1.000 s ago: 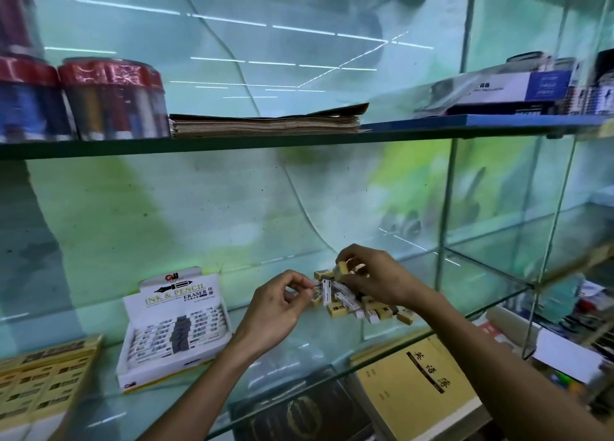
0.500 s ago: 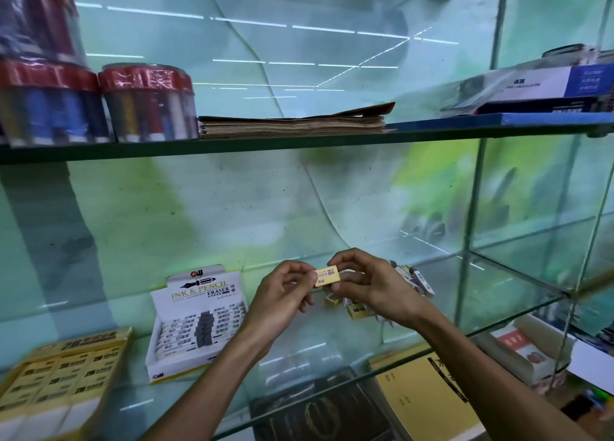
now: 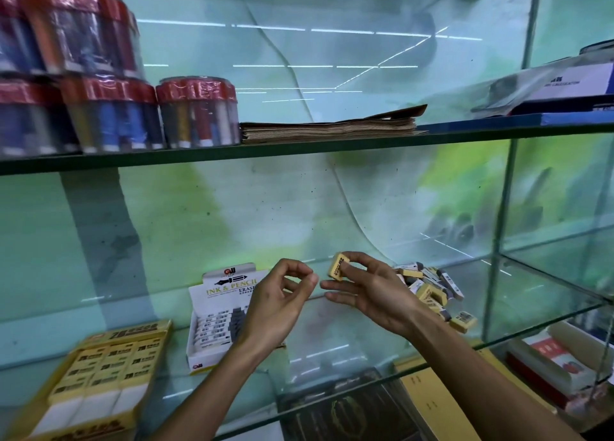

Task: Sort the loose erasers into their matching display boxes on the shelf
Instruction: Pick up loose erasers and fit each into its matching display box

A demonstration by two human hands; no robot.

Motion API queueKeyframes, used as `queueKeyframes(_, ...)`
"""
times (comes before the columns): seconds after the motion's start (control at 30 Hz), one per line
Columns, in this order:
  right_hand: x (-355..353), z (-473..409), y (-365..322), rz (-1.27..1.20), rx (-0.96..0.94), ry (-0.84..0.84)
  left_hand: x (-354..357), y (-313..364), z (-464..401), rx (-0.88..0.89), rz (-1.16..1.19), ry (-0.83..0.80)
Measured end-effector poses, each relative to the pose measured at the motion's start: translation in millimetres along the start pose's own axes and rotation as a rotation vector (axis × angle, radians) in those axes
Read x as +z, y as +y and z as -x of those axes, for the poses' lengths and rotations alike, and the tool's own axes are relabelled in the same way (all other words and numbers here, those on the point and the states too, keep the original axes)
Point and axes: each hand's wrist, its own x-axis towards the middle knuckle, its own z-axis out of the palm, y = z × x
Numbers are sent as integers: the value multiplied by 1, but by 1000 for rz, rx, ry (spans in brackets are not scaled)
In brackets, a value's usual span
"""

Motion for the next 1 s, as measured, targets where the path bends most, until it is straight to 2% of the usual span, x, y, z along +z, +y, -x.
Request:
queueKeyframes(0.2, 9, 8, -5, 725, -210, -10, -24, -3, 3, 167, -206, -26)
queueKeyframes(0.33, 28, 9, -4, 721, -206, -67, -39, -7, 2, 368, -478, -82)
queueKeyframes(0.53, 56, 6, 9, 661, -221, -175, -61, 1, 12, 466, -576, -73)
queueKeyframes(0.67, 71, -5, 24, 734, -245, -206, -86, -2, 19, 436, -595, -29)
queueKeyframes(0.87, 90, -24, 61, 1230, -412, -259, -141, -3, 40, 297, -524, 63)
queueKeyframes(1.0, 115, -32, 80, 1342, -482, -322, -181, -6, 56, 240, -498, 98)
